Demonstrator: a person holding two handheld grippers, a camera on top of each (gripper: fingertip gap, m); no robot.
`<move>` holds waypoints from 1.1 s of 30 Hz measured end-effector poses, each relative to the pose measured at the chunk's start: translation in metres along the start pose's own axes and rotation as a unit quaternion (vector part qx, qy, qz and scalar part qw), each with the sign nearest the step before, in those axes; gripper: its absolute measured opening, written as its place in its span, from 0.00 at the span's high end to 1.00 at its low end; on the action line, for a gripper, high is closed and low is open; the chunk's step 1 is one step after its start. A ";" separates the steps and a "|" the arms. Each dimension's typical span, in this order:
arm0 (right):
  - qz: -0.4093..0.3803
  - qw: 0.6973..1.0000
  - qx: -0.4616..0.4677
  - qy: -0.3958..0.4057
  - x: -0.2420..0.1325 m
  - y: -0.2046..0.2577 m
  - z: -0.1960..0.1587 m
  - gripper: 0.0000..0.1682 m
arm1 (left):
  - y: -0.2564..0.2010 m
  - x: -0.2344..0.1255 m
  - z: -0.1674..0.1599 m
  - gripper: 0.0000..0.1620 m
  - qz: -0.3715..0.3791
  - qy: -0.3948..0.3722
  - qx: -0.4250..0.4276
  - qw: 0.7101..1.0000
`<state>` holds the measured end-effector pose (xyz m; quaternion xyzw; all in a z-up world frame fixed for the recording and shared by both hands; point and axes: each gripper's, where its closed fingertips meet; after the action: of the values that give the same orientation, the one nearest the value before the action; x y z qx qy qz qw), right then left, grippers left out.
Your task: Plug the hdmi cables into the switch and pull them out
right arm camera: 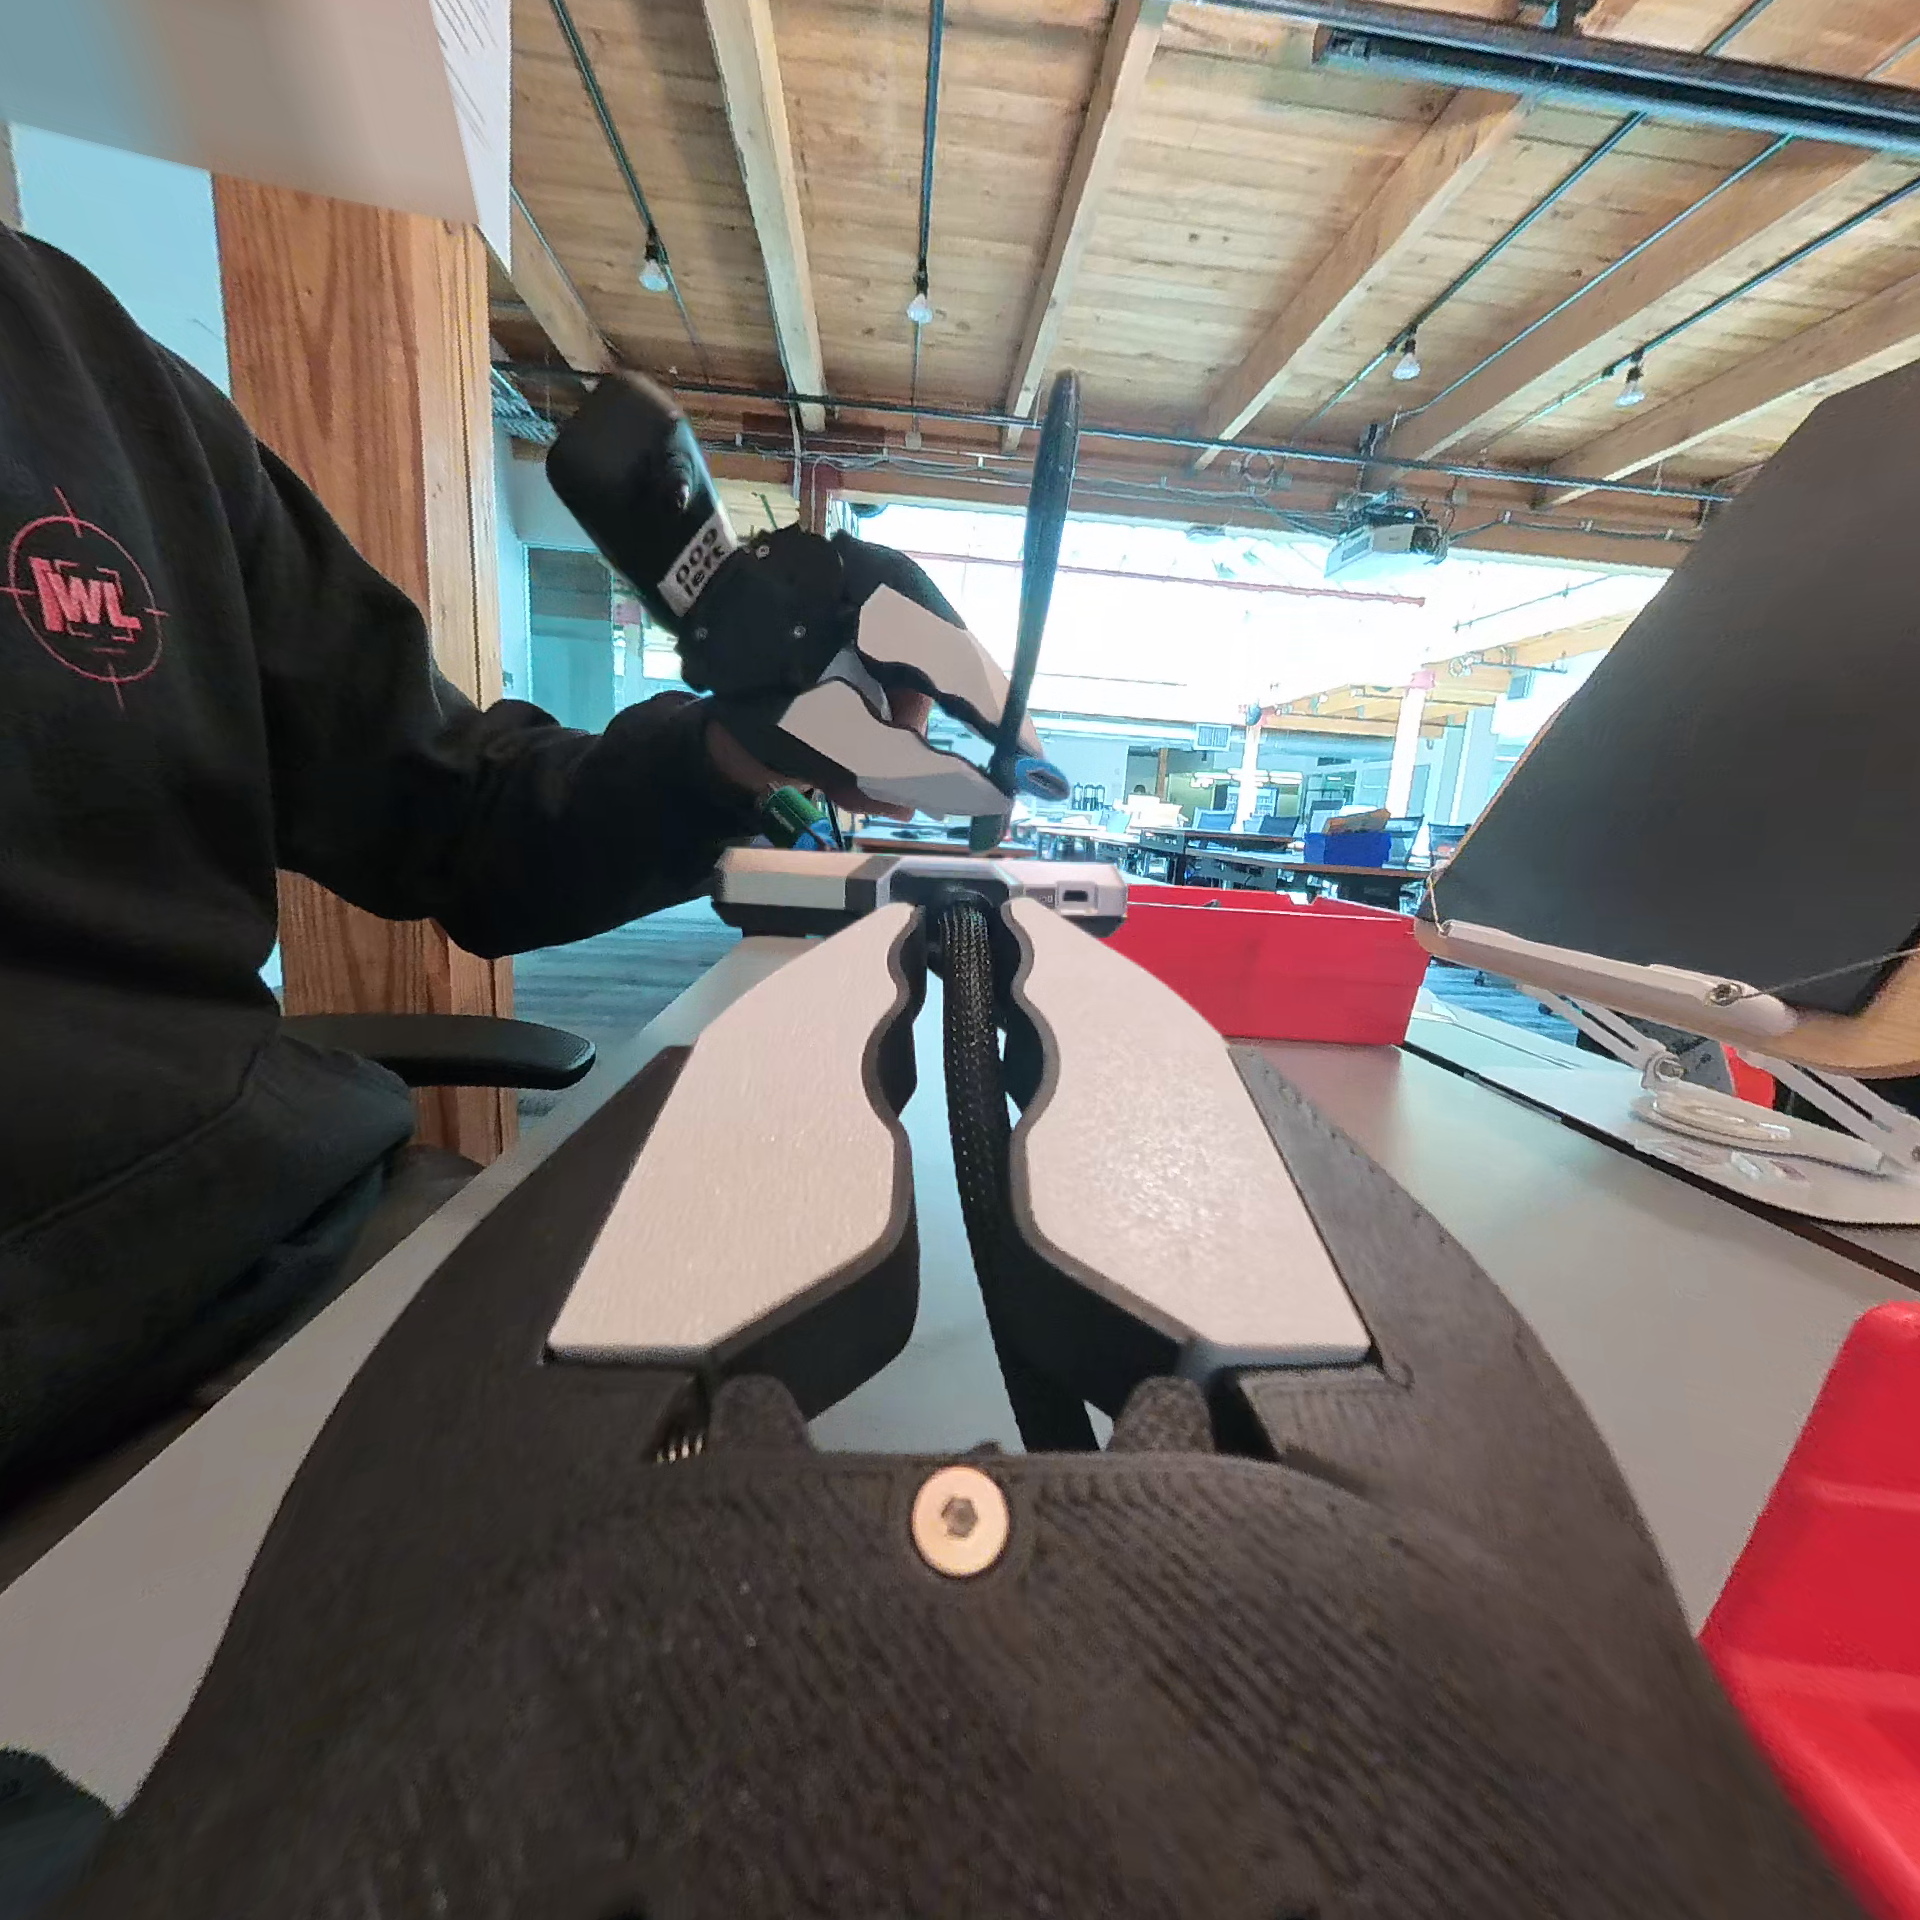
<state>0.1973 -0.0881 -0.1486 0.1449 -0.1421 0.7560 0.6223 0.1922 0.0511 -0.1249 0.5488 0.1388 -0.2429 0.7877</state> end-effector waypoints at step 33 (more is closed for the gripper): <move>0.040 0.999 0.006 0.026 0.002 0.012 -0.006 0.93 | -0.087 0.073 -0.184 0.92 -0.285 0.137 -0.284 0.905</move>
<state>0.1850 -0.0861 -0.1538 0.1233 -0.1269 0.7846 0.5942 0.2157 0.1819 -0.2960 0.2671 0.4592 -0.3297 0.7805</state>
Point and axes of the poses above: each gripper's, where its closed fingertips meet, x out along the fingers, z out of its top, y = z × x across the jaws, and after that the axes turned 4 degrees about -z, right-handed
